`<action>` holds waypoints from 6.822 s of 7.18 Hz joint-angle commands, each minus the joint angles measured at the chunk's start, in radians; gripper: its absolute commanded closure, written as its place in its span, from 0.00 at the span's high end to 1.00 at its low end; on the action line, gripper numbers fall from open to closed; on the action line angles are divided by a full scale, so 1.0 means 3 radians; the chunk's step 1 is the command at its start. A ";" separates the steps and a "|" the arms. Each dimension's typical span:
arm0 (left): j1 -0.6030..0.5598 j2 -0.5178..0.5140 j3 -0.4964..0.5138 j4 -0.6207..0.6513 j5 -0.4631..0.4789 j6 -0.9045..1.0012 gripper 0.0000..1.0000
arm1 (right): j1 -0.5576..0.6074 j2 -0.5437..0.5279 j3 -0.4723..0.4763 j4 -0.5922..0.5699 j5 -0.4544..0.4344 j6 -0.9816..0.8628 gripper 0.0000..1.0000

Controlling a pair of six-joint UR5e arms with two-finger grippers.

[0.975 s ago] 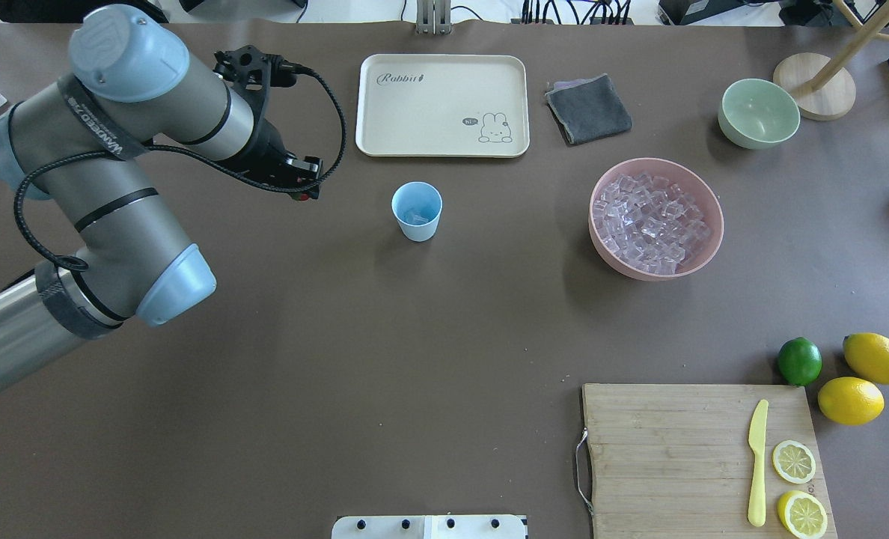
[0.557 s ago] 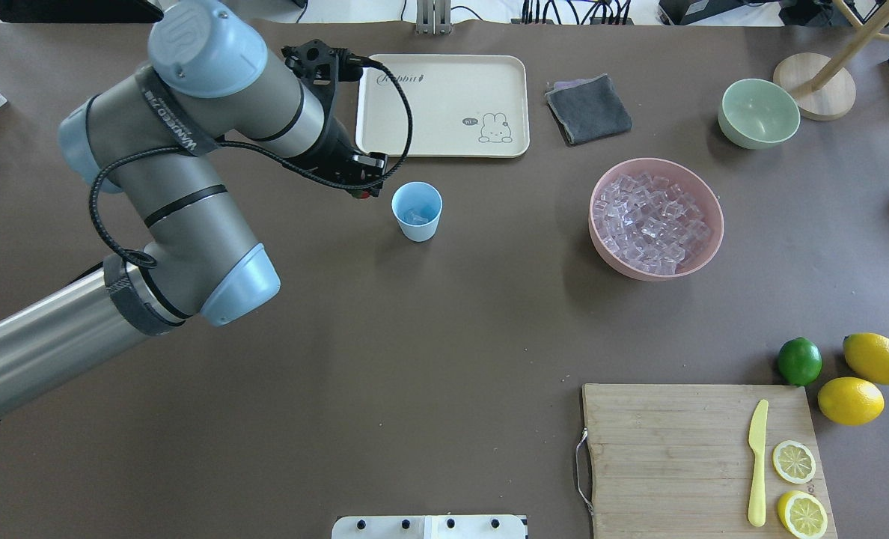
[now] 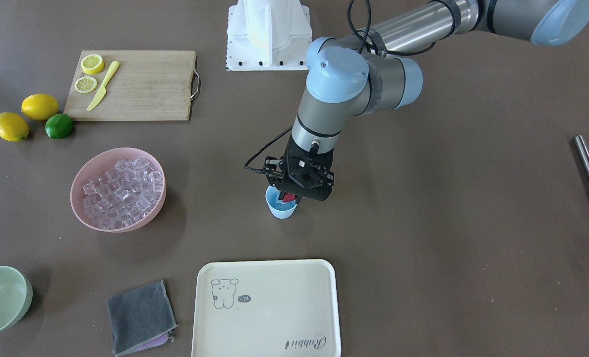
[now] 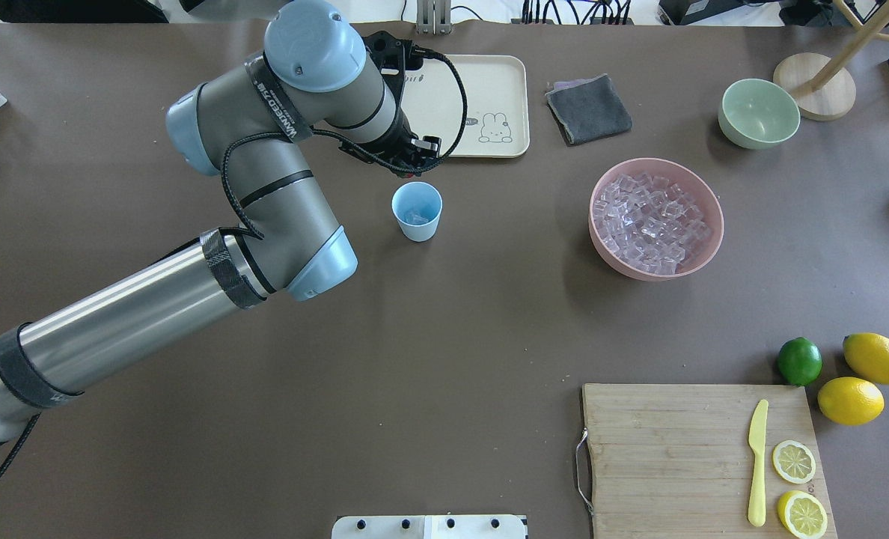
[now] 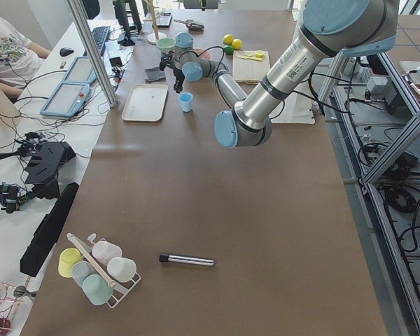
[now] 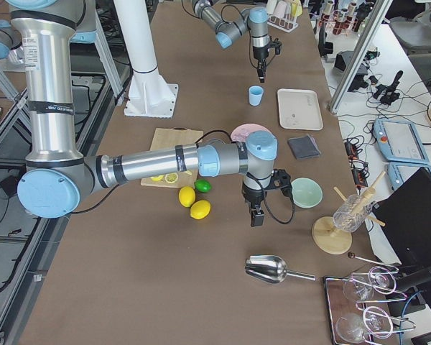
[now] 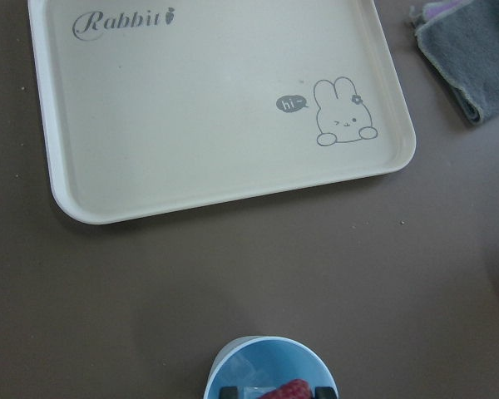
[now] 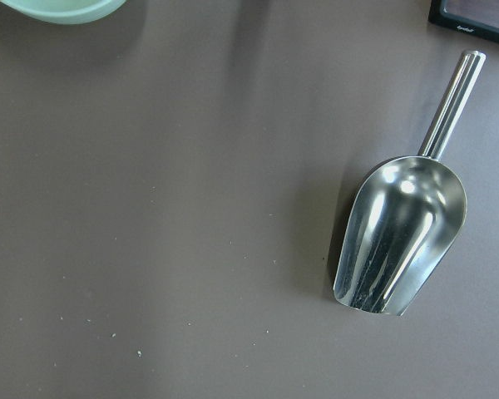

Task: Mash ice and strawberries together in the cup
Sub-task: 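Carry the strawberry with the left gripper over the light-blue cup, then open the left gripper to drop the strawberry into the cup, then withdraw the left arm away from the cup toward the robot, then lower the left gripper onto the steel muddler and grasp it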

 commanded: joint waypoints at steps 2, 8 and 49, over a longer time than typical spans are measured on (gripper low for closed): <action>0.0206 0.0008 0.0036 -0.0079 0.0189 -0.0177 0.00 | 0.0000 0.0002 -0.0005 0.0000 -0.0005 0.0013 0.93; 0.0207 0.0064 0.0026 -0.0084 0.0210 -0.0136 0.12 | 0.0000 0.0002 -0.0005 0.0000 -0.0005 0.0018 0.93; -0.1163 0.3864 0.0435 -0.3551 0.0246 0.0462 0.66 | 0.0005 0.0176 0.0164 -0.0128 -0.0025 0.0130 0.95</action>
